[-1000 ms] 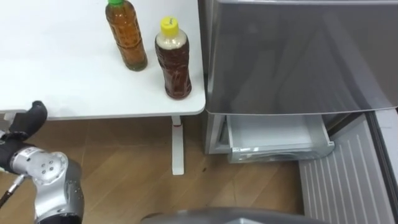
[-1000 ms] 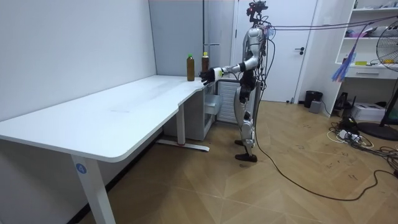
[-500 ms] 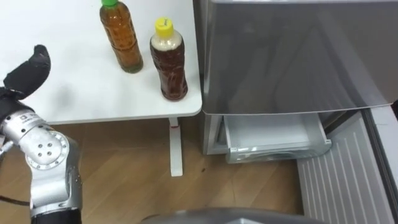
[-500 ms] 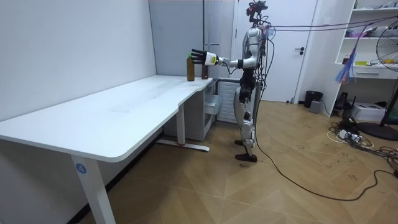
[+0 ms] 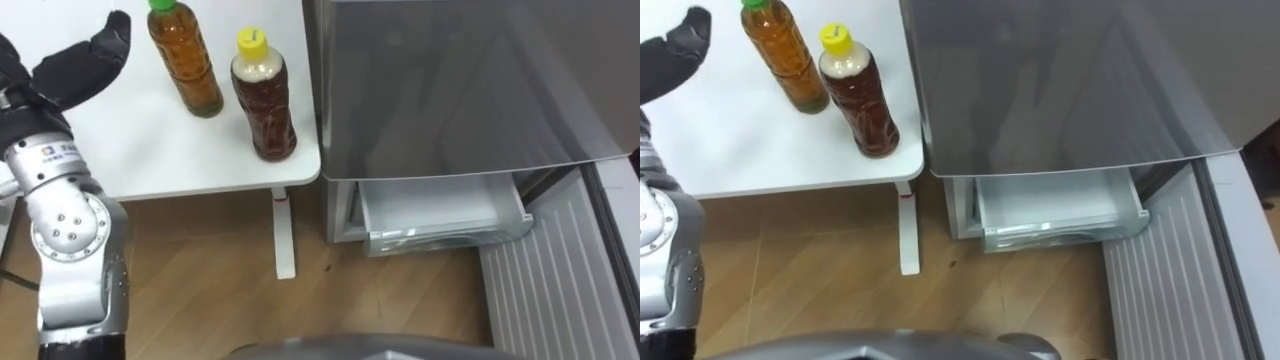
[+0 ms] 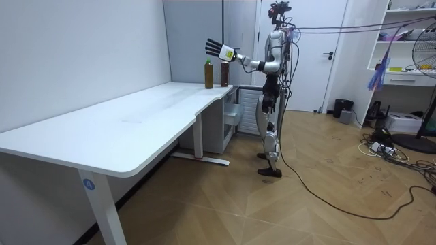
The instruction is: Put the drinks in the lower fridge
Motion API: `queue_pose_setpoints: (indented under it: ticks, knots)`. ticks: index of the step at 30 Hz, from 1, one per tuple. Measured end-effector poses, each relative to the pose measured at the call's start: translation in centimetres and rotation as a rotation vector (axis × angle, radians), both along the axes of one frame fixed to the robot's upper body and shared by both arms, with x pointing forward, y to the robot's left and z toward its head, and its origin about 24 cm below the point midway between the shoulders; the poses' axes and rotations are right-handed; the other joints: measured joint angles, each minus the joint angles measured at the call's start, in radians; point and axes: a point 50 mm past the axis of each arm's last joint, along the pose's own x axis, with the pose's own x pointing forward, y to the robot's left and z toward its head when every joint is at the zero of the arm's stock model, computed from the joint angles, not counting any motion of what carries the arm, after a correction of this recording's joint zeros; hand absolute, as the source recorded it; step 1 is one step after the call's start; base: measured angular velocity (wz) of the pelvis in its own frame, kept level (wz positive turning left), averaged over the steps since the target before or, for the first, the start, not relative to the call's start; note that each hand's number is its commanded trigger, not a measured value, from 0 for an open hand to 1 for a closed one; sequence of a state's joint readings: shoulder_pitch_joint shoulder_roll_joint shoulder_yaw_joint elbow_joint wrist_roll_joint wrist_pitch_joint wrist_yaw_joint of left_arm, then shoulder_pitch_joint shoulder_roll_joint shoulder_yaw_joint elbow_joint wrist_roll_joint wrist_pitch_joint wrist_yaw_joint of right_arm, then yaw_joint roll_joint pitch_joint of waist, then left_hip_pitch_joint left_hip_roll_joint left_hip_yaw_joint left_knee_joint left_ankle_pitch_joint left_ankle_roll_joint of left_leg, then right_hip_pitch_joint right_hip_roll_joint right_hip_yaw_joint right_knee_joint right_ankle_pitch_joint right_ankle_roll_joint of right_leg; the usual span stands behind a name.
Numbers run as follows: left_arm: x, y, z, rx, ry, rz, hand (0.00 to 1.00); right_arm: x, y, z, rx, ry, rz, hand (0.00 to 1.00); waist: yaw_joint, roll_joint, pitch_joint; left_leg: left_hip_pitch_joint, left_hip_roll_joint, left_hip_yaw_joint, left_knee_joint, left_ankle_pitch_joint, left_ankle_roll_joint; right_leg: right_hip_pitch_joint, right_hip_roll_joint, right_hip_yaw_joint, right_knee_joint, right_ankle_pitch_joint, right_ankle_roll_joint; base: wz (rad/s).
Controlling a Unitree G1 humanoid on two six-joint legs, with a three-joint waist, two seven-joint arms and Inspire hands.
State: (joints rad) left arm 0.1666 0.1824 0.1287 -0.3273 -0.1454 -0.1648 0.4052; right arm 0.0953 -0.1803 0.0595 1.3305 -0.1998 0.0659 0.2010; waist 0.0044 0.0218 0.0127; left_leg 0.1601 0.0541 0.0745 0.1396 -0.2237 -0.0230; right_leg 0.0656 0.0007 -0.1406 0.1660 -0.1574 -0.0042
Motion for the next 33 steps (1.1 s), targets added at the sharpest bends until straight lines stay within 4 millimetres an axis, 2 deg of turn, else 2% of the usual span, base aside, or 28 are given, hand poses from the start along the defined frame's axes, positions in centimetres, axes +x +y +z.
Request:
queue_pose_setpoints:
  ticks: [7, 10, 12, 16, 33]
  knots:
    - [0.8, -2.3, -0.3, 0.048, 0.050, -0.213, 0.00, 0.4, 0.0, 0.0, 0.008, -0.002, 0.033, 0.00, -0.002, -0.003, -0.0004, -0.017, 0.001, 0.005, 0.005, 0.000, 0.000, -0.014, 0.000, 0.001, 0.003, 0.001, -0.002, -0.02]
    - [1.2, -2.9, 0.3, 0.085, 0.042, -0.284, 0.00, 0.7, 0.0, 0.0, 0.007, -0.008, 0.036, 0.00, -0.006, -0.007, 0.0000, -0.021, 0.001, 0.005, 0.006, 0.000, 0.000, -0.016, 0.000, 0.000, 0.003, 0.001, -0.002, 0.02]
    - [1.2, -3.3, 1.1, 0.110, 0.015, -0.325, 0.00, 0.8, 0.0, 0.0, 0.009, -0.010, 0.037, 0.00, -0.017, -0.013, -0.0034, -0.025, 0.001, 0.006, 0.008, 0.000, 0.000, -0.016, 0.000, -0.003, 0.002, 0.001, -0.002, 0.05]
    - [1.3, -3.6, 1.7, 0.139, -0.002, -0.374, 0.00, 1.0, -0.1, 0.1, 0.015, -0.016, 0.039, 0.00, -0.026, -0.018, -0.0049, -0.025, 0.001, 0.006, 0.009, 0.000, 0.000, -0.015, 0.000, -0.002, 0.003, 0.001, -0.002, 0.00]
    - [1.6, -4.1, 1.4, 0.157, 0.044, -0.475, 0.00, 1.0, -0.1, 0.1, 0.034, -0.011, 0.039, 0.00, -0.028, -0.019, -0.0030, -0.023, 0.001, 0.008, 0.011, 0.000, 0.000, -0.014, 0.000, 0.002, 0.005, 0.001, -0.002, 0.00]
